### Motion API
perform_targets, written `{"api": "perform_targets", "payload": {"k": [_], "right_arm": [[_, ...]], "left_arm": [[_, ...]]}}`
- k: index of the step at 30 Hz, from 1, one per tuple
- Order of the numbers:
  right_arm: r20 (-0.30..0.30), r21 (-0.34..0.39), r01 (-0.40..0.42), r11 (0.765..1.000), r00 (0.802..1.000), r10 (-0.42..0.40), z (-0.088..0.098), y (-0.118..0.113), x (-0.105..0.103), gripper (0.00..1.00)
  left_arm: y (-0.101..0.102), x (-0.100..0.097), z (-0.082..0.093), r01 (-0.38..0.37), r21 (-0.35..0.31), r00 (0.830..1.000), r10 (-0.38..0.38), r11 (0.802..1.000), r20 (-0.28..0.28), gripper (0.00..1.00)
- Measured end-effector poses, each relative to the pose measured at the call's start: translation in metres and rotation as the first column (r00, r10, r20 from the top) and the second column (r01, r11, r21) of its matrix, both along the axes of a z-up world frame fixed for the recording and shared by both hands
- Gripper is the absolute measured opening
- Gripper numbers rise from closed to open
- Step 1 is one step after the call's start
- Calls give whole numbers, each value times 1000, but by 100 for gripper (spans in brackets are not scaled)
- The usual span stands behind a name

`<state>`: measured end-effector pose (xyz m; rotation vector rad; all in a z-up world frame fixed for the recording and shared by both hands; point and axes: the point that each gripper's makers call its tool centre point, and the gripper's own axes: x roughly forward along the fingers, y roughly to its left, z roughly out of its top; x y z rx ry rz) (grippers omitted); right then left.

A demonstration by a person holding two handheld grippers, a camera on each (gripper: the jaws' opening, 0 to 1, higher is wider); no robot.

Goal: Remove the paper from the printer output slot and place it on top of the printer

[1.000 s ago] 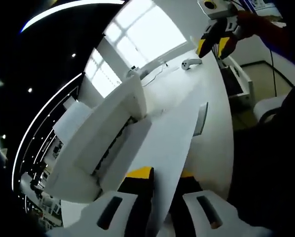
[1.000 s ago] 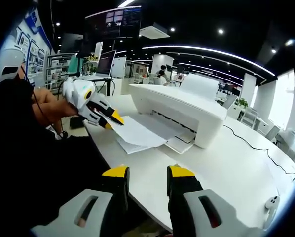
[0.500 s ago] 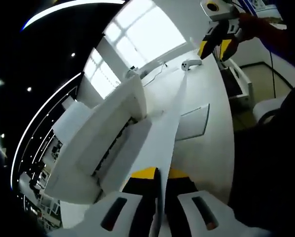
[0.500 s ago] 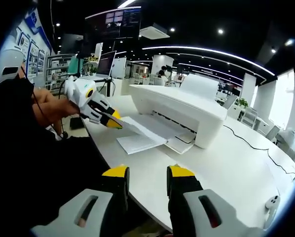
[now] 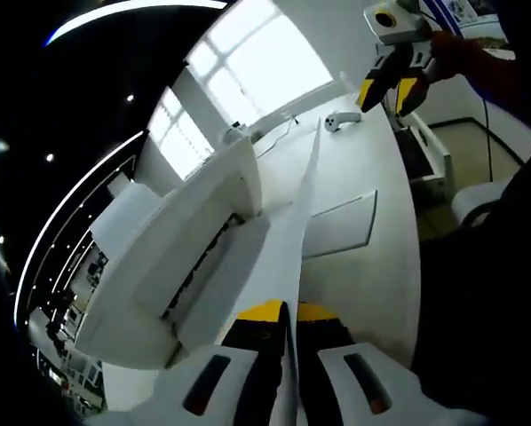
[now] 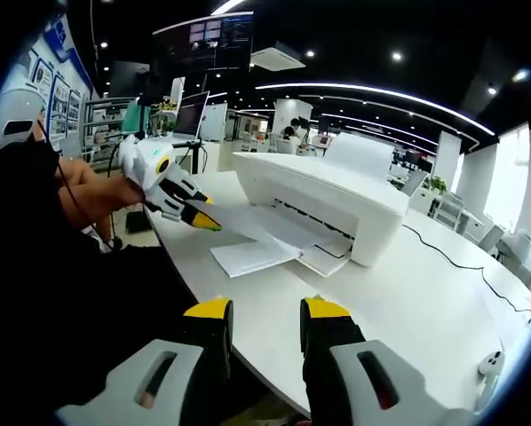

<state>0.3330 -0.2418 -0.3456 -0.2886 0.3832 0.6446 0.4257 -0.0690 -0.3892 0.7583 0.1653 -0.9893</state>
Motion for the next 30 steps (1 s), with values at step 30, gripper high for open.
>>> {"api": "perform_targets", "payload": {"k": [30], "right_arm": [[1, -3, -7, 1000, 1000, 7, 1, 3, -1, 26]], "left_arm": [[-2, -4, 15, 36, -78, 998, -41, 996, -54, 6]]}}
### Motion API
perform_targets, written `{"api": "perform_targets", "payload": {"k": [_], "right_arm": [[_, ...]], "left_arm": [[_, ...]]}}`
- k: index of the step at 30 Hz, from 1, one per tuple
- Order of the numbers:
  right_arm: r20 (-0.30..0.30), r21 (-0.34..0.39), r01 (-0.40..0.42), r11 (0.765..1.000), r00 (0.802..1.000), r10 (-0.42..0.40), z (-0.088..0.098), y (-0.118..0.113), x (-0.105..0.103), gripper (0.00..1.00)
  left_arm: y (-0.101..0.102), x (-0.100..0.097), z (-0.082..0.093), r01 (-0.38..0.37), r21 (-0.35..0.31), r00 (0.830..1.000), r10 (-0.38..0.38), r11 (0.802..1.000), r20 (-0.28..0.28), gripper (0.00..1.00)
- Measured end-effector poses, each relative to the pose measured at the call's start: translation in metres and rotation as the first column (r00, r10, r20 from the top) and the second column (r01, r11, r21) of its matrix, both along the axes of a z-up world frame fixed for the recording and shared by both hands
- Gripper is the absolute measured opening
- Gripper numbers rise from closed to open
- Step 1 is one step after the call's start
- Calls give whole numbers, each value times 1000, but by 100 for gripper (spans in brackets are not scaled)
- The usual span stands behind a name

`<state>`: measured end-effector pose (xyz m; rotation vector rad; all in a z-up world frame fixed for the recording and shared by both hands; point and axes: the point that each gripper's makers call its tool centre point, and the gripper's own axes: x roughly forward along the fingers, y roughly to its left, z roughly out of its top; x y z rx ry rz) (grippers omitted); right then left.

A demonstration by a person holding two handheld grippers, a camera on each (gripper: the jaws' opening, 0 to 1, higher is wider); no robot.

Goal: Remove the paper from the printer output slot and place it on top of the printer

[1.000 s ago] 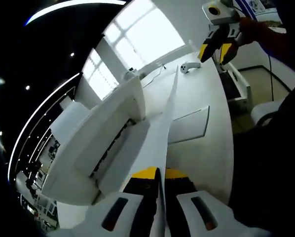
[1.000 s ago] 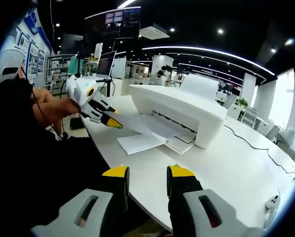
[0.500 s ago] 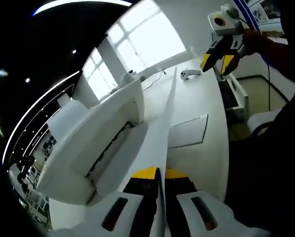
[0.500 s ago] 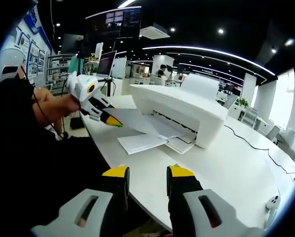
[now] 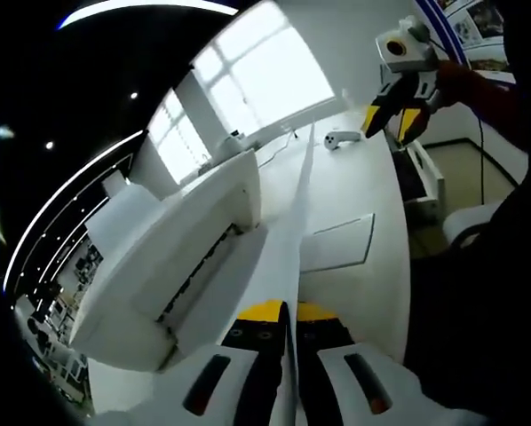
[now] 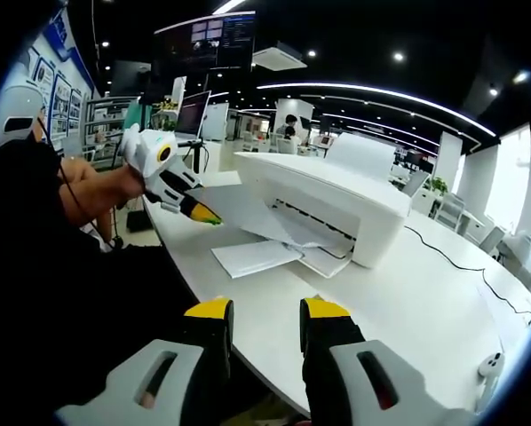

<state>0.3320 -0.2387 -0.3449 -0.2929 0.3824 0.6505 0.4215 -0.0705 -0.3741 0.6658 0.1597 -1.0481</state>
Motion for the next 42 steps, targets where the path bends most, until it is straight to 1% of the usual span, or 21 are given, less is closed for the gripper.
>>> {"api": "perform_targets", "payload": {"k": [9, 13, 19, 30, 42], "right_arm": [[5, -3, 2, 1000, 1000, -2, 3, -1, 1, 26], [4, -4, 2, 1000, 1000, -2, 3, -1, 1, 26], [6, -3, 1, 1000, 1000, -1, 4, -2, 1, 26], [4, -2, 1, 1000, 1000, -1, 3, -1, 1, 26], [3, -5, 0, 1000, 1000, 0, 2, 0, 1, 26]], "left_arm": [[0, -1, 4, 9, -8, 1000, -9, 1000, -6, 6], [-1, -1, 9, 18, -28, 1000, -19, 999, -12, 6], [-1, -1, 14, 26, -29, 1000, -26, 999, -5, 6], [-2, -2, 18, 37, -53, 999, -38, 998, -24, 6], [-2, 0, 24, 46, -61, 999, -47, 997, -17, 6]]}}
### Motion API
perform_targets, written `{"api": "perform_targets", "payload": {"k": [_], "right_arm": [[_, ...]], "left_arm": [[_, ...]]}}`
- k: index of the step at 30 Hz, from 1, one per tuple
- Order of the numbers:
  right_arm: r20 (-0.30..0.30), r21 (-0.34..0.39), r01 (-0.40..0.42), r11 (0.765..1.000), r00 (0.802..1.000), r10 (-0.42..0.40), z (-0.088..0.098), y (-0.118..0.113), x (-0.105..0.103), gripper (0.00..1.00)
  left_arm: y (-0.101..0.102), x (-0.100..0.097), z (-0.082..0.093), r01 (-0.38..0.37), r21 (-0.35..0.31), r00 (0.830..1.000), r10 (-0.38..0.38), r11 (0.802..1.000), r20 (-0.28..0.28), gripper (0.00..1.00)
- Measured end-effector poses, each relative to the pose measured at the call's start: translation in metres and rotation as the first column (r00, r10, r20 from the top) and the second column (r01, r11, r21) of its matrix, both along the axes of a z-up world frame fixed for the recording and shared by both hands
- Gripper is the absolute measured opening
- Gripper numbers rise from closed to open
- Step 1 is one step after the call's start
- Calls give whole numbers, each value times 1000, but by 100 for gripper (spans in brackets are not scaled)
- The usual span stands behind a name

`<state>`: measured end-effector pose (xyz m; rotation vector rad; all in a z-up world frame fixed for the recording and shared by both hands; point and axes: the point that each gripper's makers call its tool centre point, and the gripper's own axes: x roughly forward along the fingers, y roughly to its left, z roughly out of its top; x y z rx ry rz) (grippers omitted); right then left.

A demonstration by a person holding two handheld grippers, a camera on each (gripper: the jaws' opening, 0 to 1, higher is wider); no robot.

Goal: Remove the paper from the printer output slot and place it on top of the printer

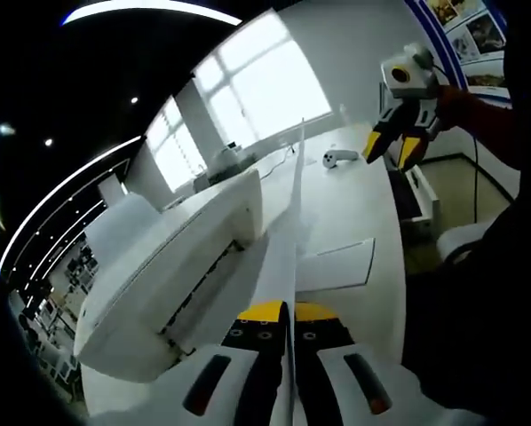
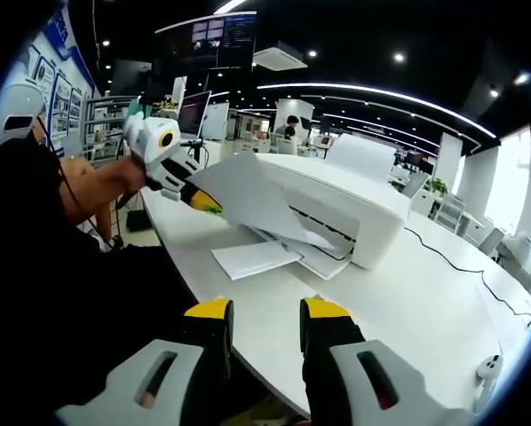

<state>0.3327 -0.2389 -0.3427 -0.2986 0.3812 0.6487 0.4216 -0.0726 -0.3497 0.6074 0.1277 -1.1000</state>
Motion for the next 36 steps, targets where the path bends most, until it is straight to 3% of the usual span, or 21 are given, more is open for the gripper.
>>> {"api": "perform_targets", "payload": {"k": [36], "right_arm": [[-4, 3, 3, 1000, 1000, -3, -2, -1, 0, 26]], "left_arm": [[2, 7, 23, 11, -8, 1000, -11, 1000, 29, 6]]}}
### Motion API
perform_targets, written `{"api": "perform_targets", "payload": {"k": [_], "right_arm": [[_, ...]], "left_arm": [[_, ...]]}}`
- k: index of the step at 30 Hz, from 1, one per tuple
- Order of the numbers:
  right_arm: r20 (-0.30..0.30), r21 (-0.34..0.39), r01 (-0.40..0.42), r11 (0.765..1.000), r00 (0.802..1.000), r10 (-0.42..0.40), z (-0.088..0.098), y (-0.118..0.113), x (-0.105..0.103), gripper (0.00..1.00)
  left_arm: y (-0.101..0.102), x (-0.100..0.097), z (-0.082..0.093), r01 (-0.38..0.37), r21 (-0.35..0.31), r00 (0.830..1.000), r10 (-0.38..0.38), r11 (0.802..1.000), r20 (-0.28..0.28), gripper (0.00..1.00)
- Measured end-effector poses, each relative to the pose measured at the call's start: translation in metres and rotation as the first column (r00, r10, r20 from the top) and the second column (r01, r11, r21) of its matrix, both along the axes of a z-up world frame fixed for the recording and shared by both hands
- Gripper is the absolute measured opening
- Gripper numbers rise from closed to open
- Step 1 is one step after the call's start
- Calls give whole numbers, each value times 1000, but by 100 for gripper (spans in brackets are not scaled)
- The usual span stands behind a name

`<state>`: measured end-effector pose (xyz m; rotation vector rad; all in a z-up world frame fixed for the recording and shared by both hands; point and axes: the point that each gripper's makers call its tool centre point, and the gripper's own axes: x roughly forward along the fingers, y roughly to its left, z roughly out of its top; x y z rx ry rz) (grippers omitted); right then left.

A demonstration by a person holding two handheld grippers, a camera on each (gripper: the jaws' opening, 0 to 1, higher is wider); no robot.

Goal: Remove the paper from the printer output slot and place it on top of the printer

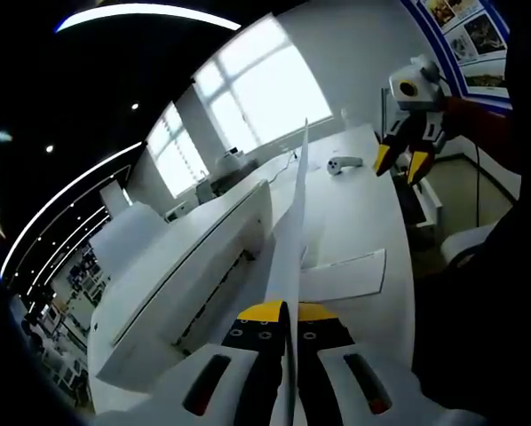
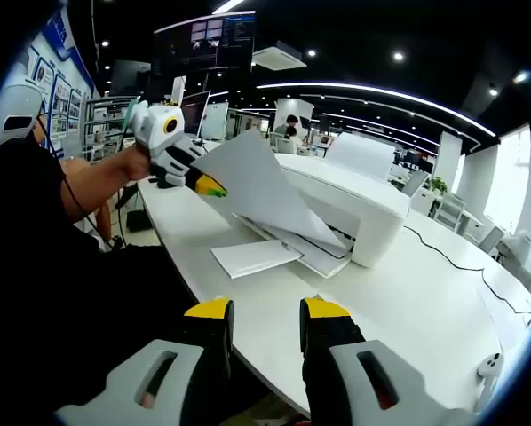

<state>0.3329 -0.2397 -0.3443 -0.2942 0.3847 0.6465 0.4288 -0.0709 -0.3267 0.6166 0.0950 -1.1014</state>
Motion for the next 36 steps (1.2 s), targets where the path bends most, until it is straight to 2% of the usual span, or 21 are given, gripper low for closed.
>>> {"api": "perform_targets", "payload": {"k": [36], "right_arm": [[5, -2, 2, 1000, 1000, -2, 3, -3, -1, 26]], "left_arm": [[2, 10, 15, -10, 24, 1000, 9, 1000, 29, 6]]}}
